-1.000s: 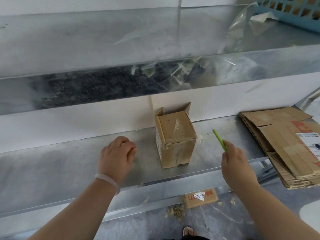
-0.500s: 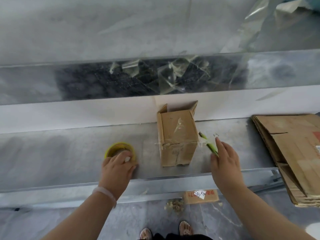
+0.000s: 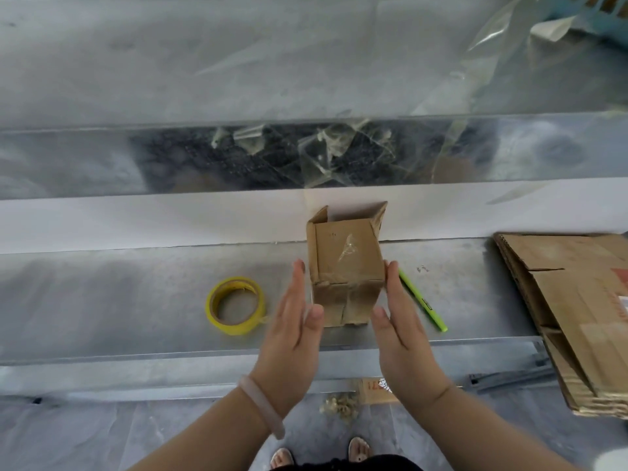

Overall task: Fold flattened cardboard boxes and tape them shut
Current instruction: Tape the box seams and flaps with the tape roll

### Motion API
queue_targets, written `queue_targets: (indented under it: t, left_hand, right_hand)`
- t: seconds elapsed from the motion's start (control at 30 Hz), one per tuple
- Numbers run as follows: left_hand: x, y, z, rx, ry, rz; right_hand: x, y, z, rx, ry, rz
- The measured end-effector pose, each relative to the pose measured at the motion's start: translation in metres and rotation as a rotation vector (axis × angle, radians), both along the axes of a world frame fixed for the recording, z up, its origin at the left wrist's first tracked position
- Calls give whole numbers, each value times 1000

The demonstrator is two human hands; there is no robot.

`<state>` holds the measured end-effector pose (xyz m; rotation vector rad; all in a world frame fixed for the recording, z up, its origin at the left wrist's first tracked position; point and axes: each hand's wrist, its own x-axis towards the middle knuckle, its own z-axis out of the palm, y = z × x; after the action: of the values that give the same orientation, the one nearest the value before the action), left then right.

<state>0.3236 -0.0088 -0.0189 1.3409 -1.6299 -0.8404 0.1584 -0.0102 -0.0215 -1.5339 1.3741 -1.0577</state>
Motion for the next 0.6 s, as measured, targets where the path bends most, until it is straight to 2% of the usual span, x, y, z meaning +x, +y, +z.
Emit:
queue_targets:
  t: [0.1, 0.2, 0.27, 0.4, 0.53, 0.6]
  left_hand:
    - [-19, -3, -3, 162, 271, 13]
    - [-23, -5, -4, 223, 353, 60]
    - [-24, -7, 0, 209, 369, 78]
    - [-24, -18, 14, 61, 370, 116]
    - [-33, -35, 15, 173, 184, 394]
    - [-37, -42, 15, 214, 158, 439]
  right_hand:
    - [6, -3, 0, 107, -170, -2]
    - [10, -6, 2, 143, -216, -4]
    - [14, -10, 9, 134, -271, -54]
    - [25, -22, 24, 122, -350, -173]
    - [33, -39, 16, 202, -135, -294]
    - [35, -44, 15, 232, -110, -342]
